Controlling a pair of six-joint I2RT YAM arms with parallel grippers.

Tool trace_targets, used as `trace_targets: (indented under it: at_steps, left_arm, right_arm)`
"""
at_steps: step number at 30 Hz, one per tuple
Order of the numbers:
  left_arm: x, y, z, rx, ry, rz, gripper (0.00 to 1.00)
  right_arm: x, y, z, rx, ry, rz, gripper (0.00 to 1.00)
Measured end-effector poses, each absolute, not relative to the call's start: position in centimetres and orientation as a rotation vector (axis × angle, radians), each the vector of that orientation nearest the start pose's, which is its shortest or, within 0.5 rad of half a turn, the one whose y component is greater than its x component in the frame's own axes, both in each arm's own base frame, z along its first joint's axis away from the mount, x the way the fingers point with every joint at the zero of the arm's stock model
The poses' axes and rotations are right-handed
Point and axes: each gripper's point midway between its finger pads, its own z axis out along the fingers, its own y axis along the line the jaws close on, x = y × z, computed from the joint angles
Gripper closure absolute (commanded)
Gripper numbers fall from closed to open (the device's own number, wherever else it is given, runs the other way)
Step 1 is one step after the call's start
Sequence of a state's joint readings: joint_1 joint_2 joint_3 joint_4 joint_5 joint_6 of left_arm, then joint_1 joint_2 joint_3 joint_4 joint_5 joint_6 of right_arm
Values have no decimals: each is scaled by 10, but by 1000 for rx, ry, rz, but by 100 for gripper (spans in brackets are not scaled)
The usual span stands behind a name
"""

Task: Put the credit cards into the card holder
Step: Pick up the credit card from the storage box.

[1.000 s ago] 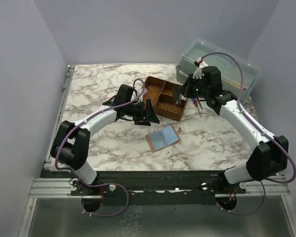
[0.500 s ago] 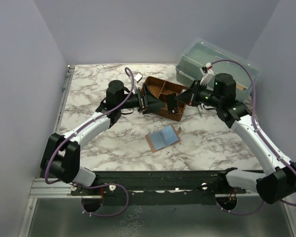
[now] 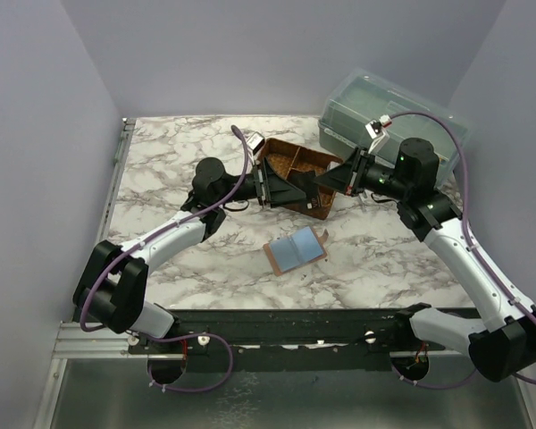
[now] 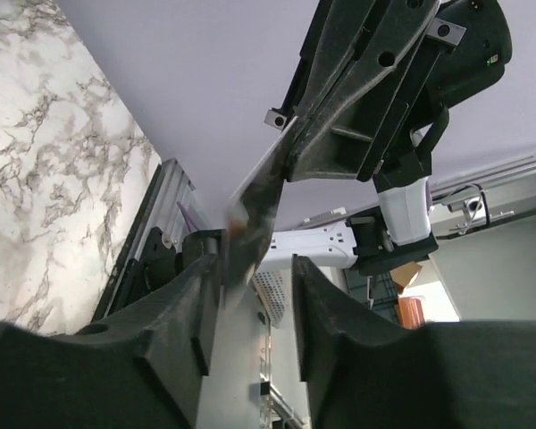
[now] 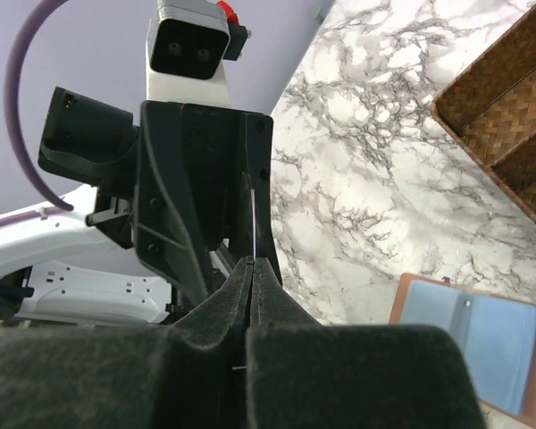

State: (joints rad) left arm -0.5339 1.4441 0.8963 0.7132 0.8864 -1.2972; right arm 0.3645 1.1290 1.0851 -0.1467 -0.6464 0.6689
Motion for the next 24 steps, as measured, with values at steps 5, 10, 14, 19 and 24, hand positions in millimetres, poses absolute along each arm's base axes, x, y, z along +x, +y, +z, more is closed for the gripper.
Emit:
trace_targets:
  at_steps: [5,10,14,19,24]
  left_arm:
    - [244,-331,309,198,1858,-2023,81]
    - [244,-331,312,178,1850,-2044,100]
    - [242,-331,318,187,1826,-2051,100]
    - [242,-330,320,186,1813,-2054,100]
    - [242,-330,322,190,1805,-2057,96]
  right_arm:
    - [269,241,331,-206,1897,1332,100]
    - [263,243,326,-195,1898,1387,96]
    - [260,243,322,-190,1886,1430,82]
    - [241,244,318,-224,1864,1501,94]
    - [238,244,317,-226,1858,1520,100]
